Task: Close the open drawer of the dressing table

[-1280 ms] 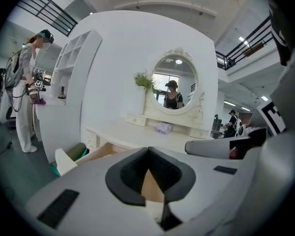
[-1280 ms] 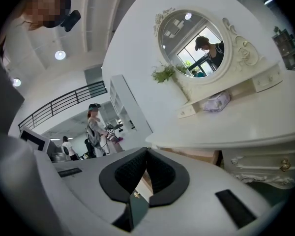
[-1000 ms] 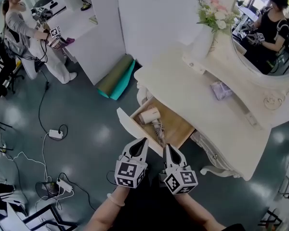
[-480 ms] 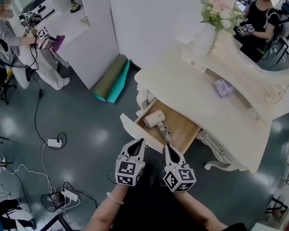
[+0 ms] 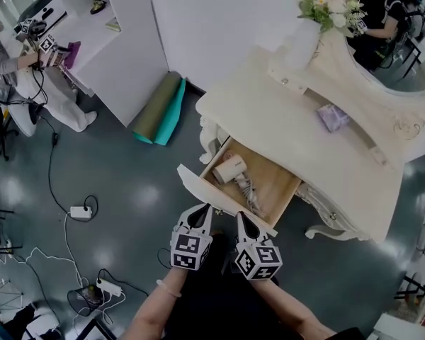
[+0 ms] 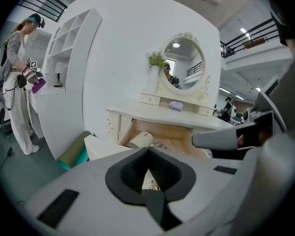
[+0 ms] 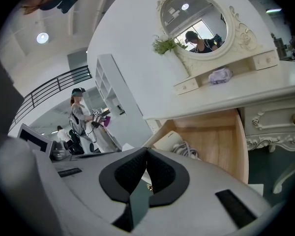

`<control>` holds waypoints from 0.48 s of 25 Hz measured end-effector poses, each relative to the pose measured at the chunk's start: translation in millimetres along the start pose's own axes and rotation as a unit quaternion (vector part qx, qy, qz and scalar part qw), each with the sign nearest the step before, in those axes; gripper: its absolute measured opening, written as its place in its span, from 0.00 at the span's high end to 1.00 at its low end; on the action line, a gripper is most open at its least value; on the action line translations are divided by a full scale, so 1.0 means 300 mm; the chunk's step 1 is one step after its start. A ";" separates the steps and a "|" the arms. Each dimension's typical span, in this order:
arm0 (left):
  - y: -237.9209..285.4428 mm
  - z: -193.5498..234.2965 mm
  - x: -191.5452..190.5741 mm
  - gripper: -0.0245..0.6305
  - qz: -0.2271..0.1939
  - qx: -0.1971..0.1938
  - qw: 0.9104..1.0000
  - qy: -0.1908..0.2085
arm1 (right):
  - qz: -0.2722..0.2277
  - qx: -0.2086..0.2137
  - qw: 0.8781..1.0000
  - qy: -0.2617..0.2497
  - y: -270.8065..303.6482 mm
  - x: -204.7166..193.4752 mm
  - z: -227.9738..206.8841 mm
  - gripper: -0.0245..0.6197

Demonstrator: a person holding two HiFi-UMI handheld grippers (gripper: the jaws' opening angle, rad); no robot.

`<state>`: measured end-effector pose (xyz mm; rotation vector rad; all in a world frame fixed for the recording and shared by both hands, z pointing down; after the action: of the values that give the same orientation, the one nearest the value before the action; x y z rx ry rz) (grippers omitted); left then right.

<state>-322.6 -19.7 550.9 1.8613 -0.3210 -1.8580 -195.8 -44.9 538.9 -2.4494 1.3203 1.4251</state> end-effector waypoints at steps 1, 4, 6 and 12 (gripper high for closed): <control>0.003 0.001 -0.011 0.93 0.004 -0.002 1.000 0.001 | 0.002 -0.003 1.000 0.002 0.006 -0.009 -0.003 0.92; 0.007 0.001 -0.047 0.93 0.018 -0.007 1.000 0.001 | 0.011 -0.015 1.000 0.019 0.016 -0.043 -0.019 0.92; 0.009 0.000 -0.062 0.93 0.023 -0.008 1.000 0.000 | 0.017 -0.025 0.999 0.028 0.016 -0.068 -0.032 0.92; 0.034 -0.001 -0.143 0.93 0.057 -0.022 0.998 0.004 | 0.032 -0.053 0.997 0.044 0.019 -0.143 -0.066 0.92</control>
<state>-322.6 -7.3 593.2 1.7837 -0.3728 -1.7665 -195.2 -28.3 583.5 -2.5883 1.3866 1.4518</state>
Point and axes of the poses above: the fingertips, and each gripper's own axes: y forward along the fingers, z to its left, x out of its top, the point moved 4 cm from there along -y, backward along the fingers, and after that the axes turned 9 degrees about y, right-handed, at the moved point
